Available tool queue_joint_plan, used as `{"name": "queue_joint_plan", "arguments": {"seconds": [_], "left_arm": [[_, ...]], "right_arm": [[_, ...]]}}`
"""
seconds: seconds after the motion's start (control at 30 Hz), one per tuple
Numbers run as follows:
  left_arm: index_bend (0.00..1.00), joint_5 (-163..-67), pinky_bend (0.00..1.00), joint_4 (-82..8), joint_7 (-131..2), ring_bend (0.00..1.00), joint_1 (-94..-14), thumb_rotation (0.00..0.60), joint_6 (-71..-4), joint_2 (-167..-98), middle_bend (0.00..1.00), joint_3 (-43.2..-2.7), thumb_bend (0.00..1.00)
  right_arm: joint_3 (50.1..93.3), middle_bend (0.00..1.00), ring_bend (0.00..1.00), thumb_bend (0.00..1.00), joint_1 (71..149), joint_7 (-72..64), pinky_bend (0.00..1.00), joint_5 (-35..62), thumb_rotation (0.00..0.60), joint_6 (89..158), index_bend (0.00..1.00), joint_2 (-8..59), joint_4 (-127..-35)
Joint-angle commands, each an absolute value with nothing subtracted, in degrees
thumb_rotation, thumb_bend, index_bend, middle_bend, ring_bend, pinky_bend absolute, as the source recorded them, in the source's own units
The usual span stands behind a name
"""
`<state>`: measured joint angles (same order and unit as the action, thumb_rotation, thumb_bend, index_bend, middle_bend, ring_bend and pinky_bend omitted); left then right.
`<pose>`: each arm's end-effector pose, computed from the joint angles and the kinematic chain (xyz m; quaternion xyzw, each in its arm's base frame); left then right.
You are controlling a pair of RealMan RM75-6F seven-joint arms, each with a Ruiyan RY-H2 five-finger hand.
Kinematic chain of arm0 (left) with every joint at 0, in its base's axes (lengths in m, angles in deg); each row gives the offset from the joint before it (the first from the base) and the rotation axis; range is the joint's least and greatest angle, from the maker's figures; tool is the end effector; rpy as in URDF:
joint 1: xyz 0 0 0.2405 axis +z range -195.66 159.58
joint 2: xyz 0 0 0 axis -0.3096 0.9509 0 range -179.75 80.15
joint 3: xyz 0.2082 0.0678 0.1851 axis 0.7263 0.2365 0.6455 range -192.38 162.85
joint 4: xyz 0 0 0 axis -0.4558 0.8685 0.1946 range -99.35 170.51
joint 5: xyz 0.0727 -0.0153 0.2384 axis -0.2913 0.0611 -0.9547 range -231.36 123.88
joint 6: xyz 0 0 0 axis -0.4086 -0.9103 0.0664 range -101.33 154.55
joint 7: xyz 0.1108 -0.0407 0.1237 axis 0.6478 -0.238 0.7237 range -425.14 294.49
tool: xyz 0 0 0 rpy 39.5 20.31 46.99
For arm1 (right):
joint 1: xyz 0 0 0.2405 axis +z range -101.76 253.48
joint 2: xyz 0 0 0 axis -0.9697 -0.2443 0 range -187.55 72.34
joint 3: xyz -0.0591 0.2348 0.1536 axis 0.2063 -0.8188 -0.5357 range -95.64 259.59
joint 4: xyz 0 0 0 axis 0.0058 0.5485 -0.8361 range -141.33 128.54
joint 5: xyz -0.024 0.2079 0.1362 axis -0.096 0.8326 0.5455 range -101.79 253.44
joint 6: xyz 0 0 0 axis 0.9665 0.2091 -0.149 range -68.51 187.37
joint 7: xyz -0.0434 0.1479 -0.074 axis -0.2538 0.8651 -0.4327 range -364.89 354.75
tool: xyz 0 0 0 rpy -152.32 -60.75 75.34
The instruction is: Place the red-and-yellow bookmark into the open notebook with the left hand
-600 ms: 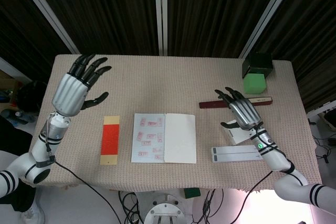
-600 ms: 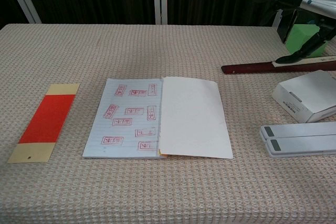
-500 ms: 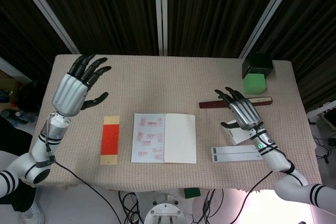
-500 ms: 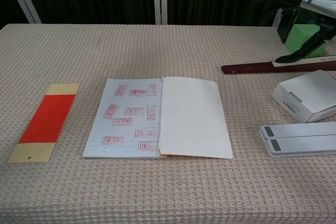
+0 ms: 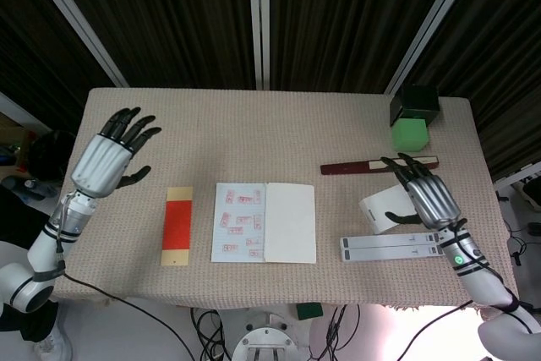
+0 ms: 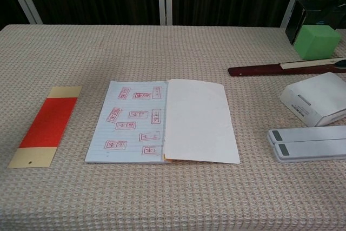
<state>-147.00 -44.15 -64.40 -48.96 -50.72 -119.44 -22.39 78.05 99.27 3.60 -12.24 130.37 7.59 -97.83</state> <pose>-0.2375 0.3787 0.1113 -0.7175 -0.1796 -0.4668 0.4848 -0.2778 -0.3186 0.0931 0.6815 -0.3865 0.4410 0.4377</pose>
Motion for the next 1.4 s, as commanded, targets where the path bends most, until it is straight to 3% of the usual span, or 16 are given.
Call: {"name": "queue_joint_plan", "arguments": {"seconds": [0.03, 0.37, 0.77, 1.4], "left_arm": [[0.22, -147.5, 0.13, -42.7, -61.5, 0.06, -48.2, 0.6, -46.8, -118.8, 0.15, -18.8, 0.17], [0.22, -152.1, 0.13, -41.6, -56.8, 0.06, -50.1, 0.6, -37.7, -121.0, 0.12, -11.7, 0.2], [0.22, -155.2, 0.12, -40.2, -51.4, 0.04, -53.4, 0.6, -31.5, -123.1, 0.04, -8.9, 0.17], [0.22, -159.4, 0.12, -35.3, -53.2, 0.03, -55.9, 0.6, -31.6, -127.5, 0.02, -6.3, 0.1]], "right_arm": [[81.2, 0.23, 0.06, 0.09, 94.5, 3.9, 0.18, -15.2, 0.6, 135.5, 0.11, 1.9, -101.6], [82.7, 0.23, 0.06, 0.09, 88.7, 2.9, 0.19, -18.7, 0.6, 144.1, 0.12, -1.3, -103.7], [82.3, 0.23, 0.06, 0.09, 86.9, 2.0, 0.19, -18.1, 0.6, 144.9, 0.12, -0.8, -104.2], [81.3, 0.23, 0.06, 0.09, 85.2, 0.2, 0.19, -16.9, 0.6, 145.3, 0.13, -0.3, -105.6]]}}
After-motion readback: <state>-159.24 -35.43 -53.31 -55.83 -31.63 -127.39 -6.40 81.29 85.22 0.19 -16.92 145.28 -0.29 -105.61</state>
